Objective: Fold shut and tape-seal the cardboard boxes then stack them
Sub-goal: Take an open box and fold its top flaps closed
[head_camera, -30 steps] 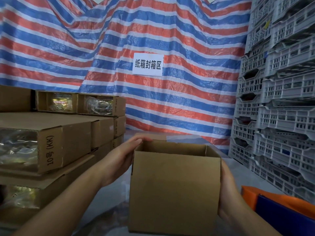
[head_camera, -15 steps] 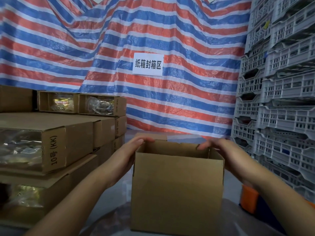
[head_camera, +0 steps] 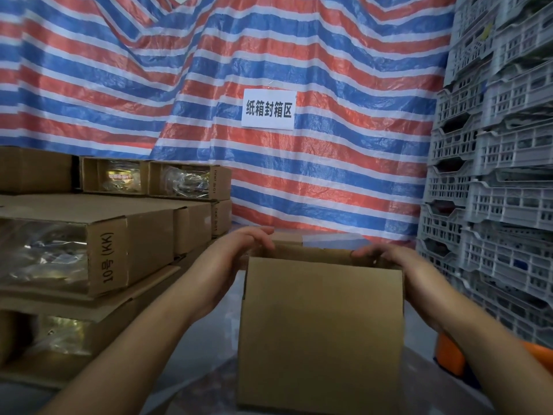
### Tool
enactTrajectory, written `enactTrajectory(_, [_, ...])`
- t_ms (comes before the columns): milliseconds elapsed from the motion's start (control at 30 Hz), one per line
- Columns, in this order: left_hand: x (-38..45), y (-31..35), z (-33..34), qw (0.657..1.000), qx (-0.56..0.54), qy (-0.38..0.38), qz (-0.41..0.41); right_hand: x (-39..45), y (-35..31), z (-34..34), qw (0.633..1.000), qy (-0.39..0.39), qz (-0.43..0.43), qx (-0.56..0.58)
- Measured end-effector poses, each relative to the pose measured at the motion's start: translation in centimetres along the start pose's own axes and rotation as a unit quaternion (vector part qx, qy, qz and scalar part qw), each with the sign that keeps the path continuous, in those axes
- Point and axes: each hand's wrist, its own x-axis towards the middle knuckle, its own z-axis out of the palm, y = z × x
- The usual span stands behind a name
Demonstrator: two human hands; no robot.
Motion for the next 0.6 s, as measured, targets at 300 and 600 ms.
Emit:
enactTrajectory(300, [1.1,-0.6,-1.9,0.988,0.081,-0.09,-0.095,-0.3,-0.4,0.1,1.0,0.003,0.008,0.0])
enactTrajectory(600, [0.1,0.6,0.4,0.996,0.067,-0.013,-0.063,0.3,0.9,0.5,0.999,-0.002,-0.051,-0.02])
